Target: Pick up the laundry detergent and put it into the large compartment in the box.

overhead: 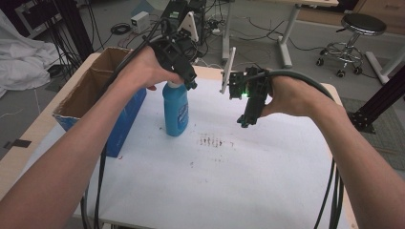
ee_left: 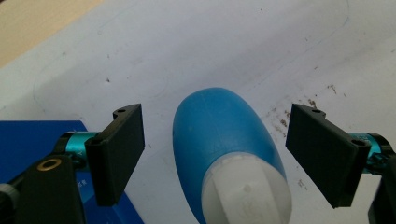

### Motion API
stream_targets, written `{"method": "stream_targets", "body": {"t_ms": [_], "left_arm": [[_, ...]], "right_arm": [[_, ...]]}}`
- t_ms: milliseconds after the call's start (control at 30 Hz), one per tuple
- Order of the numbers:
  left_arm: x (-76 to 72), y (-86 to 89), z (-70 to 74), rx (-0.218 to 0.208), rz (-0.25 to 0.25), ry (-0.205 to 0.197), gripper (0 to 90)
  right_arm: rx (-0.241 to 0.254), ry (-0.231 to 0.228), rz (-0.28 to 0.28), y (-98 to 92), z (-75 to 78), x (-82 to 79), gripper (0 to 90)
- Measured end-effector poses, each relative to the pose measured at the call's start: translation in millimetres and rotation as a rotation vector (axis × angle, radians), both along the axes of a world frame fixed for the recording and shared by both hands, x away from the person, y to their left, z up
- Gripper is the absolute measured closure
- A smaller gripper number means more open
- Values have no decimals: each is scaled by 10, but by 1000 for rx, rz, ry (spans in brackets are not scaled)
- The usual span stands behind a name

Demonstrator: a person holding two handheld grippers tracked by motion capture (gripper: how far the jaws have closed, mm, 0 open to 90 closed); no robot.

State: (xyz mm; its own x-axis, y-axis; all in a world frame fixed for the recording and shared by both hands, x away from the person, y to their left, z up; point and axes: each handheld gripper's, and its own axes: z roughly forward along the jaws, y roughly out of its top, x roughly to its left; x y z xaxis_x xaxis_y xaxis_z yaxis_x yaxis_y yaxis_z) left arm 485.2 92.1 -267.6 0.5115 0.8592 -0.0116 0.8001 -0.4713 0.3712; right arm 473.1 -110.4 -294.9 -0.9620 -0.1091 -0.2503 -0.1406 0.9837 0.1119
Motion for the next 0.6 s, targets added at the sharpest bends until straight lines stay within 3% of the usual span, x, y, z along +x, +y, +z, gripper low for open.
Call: {"method": "stream_targets", "body": {"t_ms": [233,600], "left_arm": [[-58,-20,-110,-26,23,26,196],[-97,-30,-170,-10,48,35,196]], "right_arm": [[0,6,-1,-5,-15,2,118],[3,1,6,-16,2,-21,118]]}}
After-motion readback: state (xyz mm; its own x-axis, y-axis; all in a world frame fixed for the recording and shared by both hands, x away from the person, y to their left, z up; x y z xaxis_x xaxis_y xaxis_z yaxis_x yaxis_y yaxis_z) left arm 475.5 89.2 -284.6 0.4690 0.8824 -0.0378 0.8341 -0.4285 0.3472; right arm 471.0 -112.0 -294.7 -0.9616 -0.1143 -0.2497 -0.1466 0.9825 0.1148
